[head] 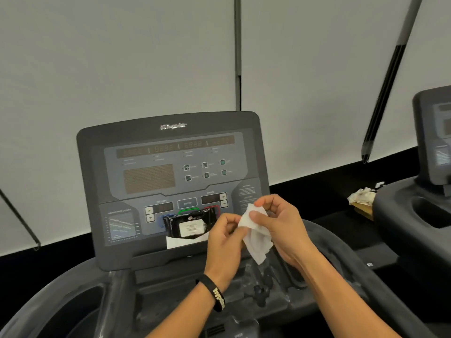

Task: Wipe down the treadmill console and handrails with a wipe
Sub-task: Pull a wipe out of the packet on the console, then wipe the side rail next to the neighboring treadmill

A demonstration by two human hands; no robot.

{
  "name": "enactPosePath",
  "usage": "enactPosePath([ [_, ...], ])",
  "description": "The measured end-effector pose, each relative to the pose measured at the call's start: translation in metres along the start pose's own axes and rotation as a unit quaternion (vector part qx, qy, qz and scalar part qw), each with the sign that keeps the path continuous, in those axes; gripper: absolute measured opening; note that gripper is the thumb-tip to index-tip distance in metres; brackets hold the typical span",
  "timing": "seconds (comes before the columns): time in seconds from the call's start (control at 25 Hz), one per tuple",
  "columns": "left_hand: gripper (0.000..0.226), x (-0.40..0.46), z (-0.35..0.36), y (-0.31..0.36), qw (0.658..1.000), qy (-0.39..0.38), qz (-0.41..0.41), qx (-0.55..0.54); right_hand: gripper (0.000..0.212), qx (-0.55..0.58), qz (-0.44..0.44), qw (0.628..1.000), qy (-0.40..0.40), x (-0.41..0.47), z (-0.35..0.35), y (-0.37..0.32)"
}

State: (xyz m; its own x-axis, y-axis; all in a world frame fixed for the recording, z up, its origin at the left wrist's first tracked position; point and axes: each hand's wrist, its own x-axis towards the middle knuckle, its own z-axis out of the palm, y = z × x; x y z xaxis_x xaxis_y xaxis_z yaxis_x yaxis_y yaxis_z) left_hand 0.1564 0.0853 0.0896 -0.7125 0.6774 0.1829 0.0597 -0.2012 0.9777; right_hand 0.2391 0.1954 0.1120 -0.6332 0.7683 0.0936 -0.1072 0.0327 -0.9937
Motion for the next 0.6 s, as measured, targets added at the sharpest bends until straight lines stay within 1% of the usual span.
enactPosePath([
  [0.08,0.012,-0.002,0.014,-0.004,0.999,0.005,-0.028,-0.019,0.020,-0.024,-0.005,0.999,0.037,-0.013,-0.013,-0.006],
  [0.12,0.016,-0.004,0.024,-0.005,0.999,0.007,-0.034,-0.021,0.020,-0.060,-0.007,0.997,0.047,-0.023,-0.023,-0.011],
  [0.2,0.022,0.000,0.034,-0.002,0.998,0.019,-0.043,-0.036,0.027,-0.183,0.012,0.982,0.045,-0.037,-0.036,-0.019],
  [0.24,0.021,-0.002,0.041,0.002,0.997,0.005,-0.052,-0.056,0.034,-0.238,0.029,0.969,0.061,-0.048,-0.046,-0.024],
  [0.32,0.010,-0.010,0.048,0.007,0.992,-0.046,-0.066,-0.094,0.048,-0.268,0.061,0.956,0.103,-0.070,-0.063,-0.029],
  [0.4,0.007,-0.028,0.053,0.015,0.982,-0.123,-0.087,-0.115,0.055,-0.218,0.079,0.962,0.143,-0.094,-0.072,-0.035],
  [0.44,0.008,-0.037,0.055,0.020,0.976,-0.159,-0.095,-0.116,0.055,-0.171,0.093,0.971,0.138,-0.106,-0.075,-0.039],
  [0.52,0.006,-0.057,0.060,0.025,0.964,-0.214,-0.101,-0.119,0.053,-0.058,0.137,0.985,0.088,-0.133,-0.085,-0.042],
  [0.56,0.006,-0.068,0.063,0.026,0.959,-0.233,-0.102,-0.123,0.060,-0.014,0.152,0.986,0.064,-0.149,-0.089,-0.044],
  [0.6,0.007,-0.080,0.066,0.027,0.953,-0.256,-0.101,-0.125,0.069,0.003,0.161,0.985,0.064,-0.167,-0.095,-0.044],
])
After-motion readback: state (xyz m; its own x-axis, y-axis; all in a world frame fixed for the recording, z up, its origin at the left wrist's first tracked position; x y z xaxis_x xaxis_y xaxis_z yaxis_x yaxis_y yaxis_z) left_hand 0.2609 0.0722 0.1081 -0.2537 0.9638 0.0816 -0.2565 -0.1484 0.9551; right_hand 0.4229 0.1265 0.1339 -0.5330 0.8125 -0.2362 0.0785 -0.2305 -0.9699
